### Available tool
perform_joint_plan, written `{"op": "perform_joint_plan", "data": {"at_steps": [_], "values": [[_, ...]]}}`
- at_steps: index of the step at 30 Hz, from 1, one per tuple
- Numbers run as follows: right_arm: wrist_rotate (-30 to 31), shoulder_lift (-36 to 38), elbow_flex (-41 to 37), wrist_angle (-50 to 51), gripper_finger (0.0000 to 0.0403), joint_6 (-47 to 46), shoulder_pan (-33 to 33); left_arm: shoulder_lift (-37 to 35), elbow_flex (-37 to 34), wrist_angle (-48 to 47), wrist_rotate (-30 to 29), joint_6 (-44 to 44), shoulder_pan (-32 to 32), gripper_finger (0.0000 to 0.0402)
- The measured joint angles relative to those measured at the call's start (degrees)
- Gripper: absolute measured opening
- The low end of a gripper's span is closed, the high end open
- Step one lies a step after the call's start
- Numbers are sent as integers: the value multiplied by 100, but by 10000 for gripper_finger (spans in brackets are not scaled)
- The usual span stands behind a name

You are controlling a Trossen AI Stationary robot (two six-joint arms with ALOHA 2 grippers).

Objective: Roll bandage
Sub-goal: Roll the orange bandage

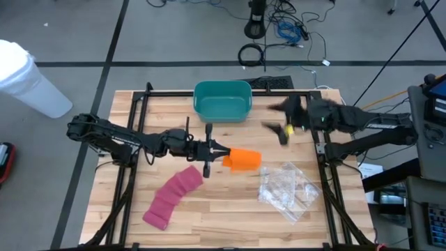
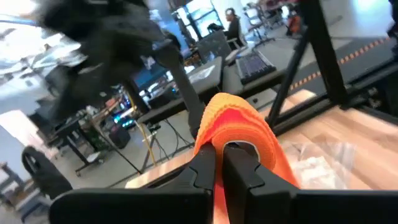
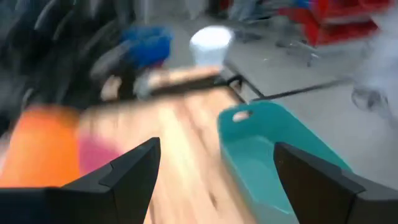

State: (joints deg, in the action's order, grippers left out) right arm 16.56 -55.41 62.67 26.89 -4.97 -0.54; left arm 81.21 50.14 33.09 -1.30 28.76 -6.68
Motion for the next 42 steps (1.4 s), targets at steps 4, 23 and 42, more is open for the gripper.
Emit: {"op": "perform_joint_plan", "data": {"at_steps": [4,23,42], "values": [[-474,2,-630,-306,300,607,-746,0,0,69,-295,-419,99,13],[1650,-174,-4577,-6405,300,-189,-2455,4,-75,425,-305,-1359,590,13],[726,-971,-4612,-7693,262,-524,-1509,4,-74,392,-299,-1286,590,13]]}}
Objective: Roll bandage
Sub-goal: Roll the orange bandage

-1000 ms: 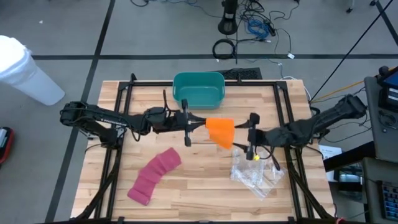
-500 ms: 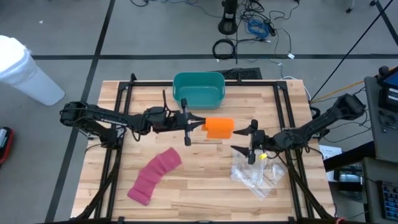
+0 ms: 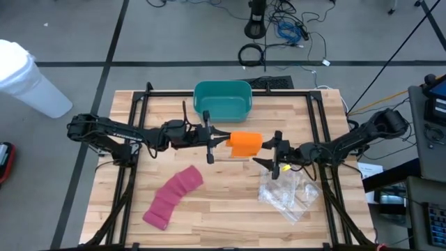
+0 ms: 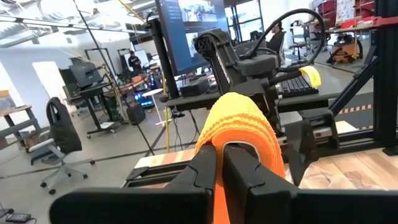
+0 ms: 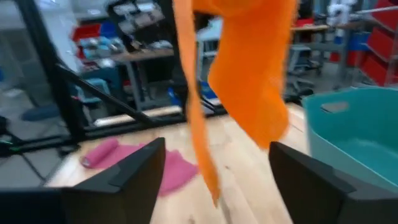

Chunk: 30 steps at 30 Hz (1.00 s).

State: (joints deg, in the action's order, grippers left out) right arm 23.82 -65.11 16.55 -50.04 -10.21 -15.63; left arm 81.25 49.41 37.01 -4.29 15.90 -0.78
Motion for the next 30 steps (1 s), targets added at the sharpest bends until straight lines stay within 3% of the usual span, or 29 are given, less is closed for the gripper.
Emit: {"op": "perform_joint_plan", "data": {"at_steps": [4,10,18,23,26,30], "values": [[-420,-135,1,-66,181,-282,175,0,-1,0,-2,2,2,13],[-722,-202,-1,-90,18,-326,288,0,0,-1,-4,60,2,13],[-1794,26,128,-739,0,-406,221,0,0,-410,-7,733,7,13],[-2037,506,752,-452,0,524,206,-2,0,-641,359,1018,7,13],[-1555,821,1257,124,0,1317,257,-1,0,-662,842,1003,2,13],[-105,1170,1949,1399,0,2168,438,-2,0,-669,1419,1009,-47,13]]}}
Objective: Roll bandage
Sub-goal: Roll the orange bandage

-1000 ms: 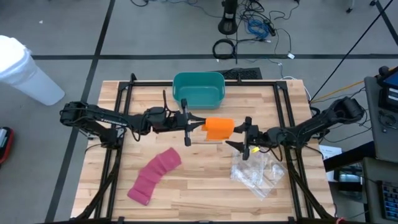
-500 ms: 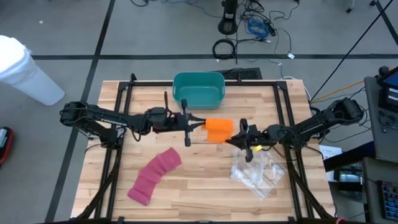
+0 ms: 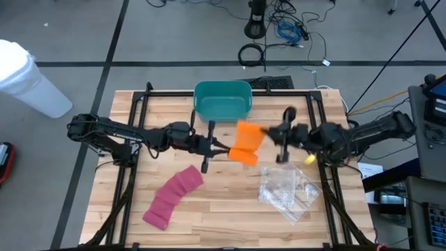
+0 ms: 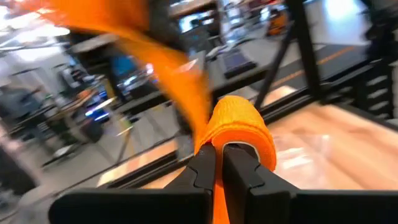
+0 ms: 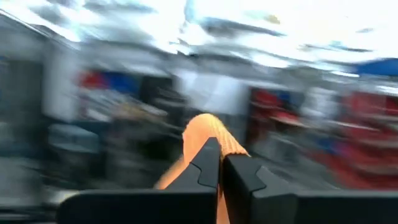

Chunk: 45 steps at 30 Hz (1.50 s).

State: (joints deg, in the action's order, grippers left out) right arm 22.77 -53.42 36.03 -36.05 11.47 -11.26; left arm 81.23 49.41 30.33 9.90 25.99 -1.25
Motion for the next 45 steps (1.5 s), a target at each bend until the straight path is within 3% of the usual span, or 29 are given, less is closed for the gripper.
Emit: {"op": "perform_joint_plan", "data": {"at_steps": [3,5,9,14,21,29,37,41,45], "values": [[1052,142,426,1398,0,52,193,0,0,0,347,36,-11,13],[1305,221,600,2281,0,-236,317,0,0,24,538,41,-9,13],[1286,312,671,3123,14,-558,322,-3,0,391,613,44,-39,13],[1243,568,677,4694,71,-941,238,-4,0,553,602,-4,-204,13],[388,710,671,6112,156,-1944,-90,-7,0,663,288,-15,-321,13],[408,405,399,5373,171,-2436,-1027,-7,0,664,-207,-19,-322,13],[404,17,-436,5514,176,-3947,-1608,-5,0,703,-335,-420,-329,13],[851,66,-323,4413,182,-3389,-1787,-4,0,837,-335,-474,-329,13],[2014,190,-181,3289,175,-1826,-2135,-4,0,835,-335,-476,-329,13]]}}
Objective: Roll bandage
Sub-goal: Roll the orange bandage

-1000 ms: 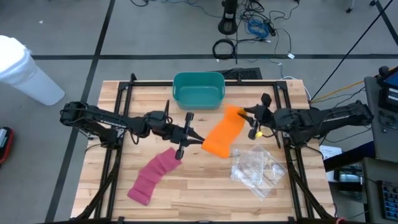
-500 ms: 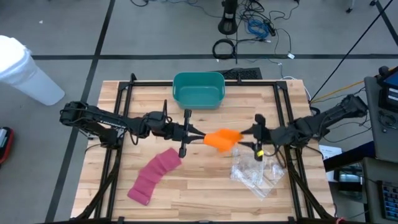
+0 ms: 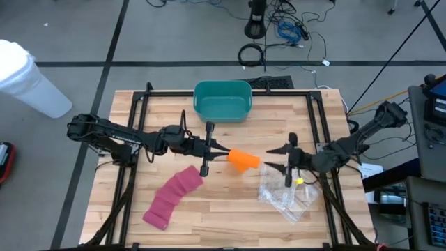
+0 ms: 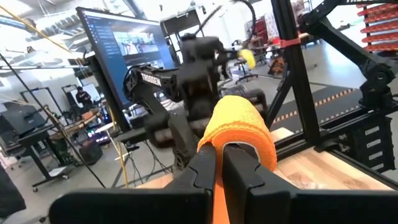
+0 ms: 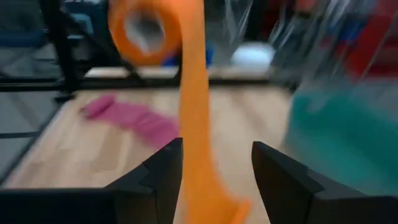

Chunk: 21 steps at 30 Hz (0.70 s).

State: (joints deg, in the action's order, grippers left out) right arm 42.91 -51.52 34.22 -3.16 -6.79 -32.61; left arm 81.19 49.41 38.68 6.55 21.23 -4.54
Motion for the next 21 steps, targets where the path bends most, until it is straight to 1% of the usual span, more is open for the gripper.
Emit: {"op": "perform_joint_plan", "data": {"at_steps": [2,3,8,10,14,17,21], "values": [[369,-55,0,-368,170,725,-142,0,0,-7,-15,-4,0,13],[422,-119,0,-512,167,948,-178,0,0,-11,-51,-9,0,13],[697,-756,-9,-940,163,1169,-276,0,0,-118,-266,-144,0,13],[1031,-1014,-9,-1378,162,1532,-365,0,0,-188,-369,-146,0,13],[1781,-1339,-9,-2428,162,2627,-578,7,0,-190,-409,-146,0,13],[1891,-1423,-9,-2982,162,3120,-713,7,0,-192,-409,-144,0,13],[2011,-1428,-9,-3281,162,3491,-772,7,0,-197,-382,-140,7,13]]}}
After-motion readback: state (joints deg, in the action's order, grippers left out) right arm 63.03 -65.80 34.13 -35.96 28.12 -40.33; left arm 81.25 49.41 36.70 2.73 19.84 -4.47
